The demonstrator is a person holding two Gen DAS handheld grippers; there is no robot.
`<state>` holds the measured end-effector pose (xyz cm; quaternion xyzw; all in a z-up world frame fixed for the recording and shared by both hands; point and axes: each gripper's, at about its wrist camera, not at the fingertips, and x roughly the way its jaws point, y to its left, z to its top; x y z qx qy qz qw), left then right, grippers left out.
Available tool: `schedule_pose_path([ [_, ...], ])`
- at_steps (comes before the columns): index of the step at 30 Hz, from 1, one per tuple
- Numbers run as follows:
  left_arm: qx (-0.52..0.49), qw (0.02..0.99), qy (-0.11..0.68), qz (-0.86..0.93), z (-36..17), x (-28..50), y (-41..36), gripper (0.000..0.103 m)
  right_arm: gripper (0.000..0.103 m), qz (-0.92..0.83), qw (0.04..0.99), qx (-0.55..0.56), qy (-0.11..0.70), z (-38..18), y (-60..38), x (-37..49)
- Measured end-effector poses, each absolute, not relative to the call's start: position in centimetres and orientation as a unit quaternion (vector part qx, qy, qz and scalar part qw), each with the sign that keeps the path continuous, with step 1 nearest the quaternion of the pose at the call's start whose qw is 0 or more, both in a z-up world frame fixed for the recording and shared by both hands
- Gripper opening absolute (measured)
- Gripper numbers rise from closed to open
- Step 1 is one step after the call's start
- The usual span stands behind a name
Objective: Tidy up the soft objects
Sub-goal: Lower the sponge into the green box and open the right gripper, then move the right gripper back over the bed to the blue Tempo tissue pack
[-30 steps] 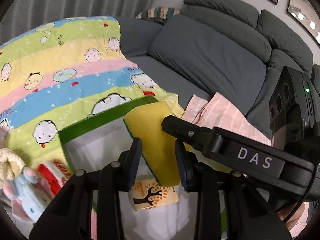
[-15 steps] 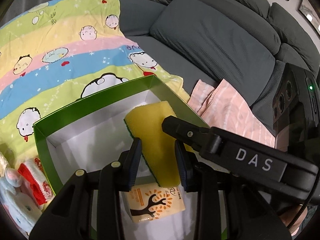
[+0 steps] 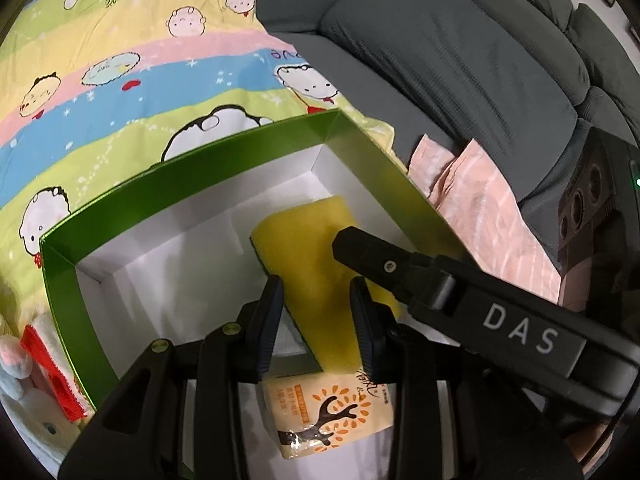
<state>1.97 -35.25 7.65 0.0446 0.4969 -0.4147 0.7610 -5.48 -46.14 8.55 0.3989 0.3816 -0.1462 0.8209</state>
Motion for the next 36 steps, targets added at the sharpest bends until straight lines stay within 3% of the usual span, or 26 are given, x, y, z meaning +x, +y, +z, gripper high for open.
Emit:
schedule_pose_path([
  [6,0.048,0.761,0.504,-0.407,7.5,1.7,-35.1,0.036,0.041,-0.139,0.813,0.414,0.386,8.5,-46.1,-6.1],
  [10,0.046,0.765,0.500,-0.403,7.9,1.1,-34.4,0.050,0.063,-0.134,0.818,0.411,0.380,9.1,-45.5,-6.5],
  [13,0.035,0.768,0.495,-0.404,8.6,0.6,-33.3,0.064,0.067,-0.136,0.830,0.397,0.367,10.1,-44.6,-7.1],
  [15,0.029,0.773,0.489,-0.404,9.2,0.0,-32.3,0.066,0.070,-0.133,0.836,0.392,0.360,10.6,-44.0,-7.5],
  [17,0.030,0.780,0.479,-0.402,9.8,-0.5,-31.8,0.076,0.078,-0.129,0.843,0.387,0.351,11.1,-43.3,-7.9],
  [19,0.025,0.787,0.469,-0.400,10.6,-1.1,-30.7,0.079,0.078,-0.124,0.850,0.379,0.345,11.6,-42.4,-8.2],
  [33,-0.066,0.853,0.423,-0.298,12.8,-2.6,-16.4,0.082,0.080,-0.062,0.888,0.300,0.342,13.7,-33.5,-7.6],
  [36,-0.088,0.867,0.420,-0.252,12.1,-2.7,-12.2,0.082,0.091,-0.036,0.896,0.283,0.339,14.1,-31.1,-7.2],
])
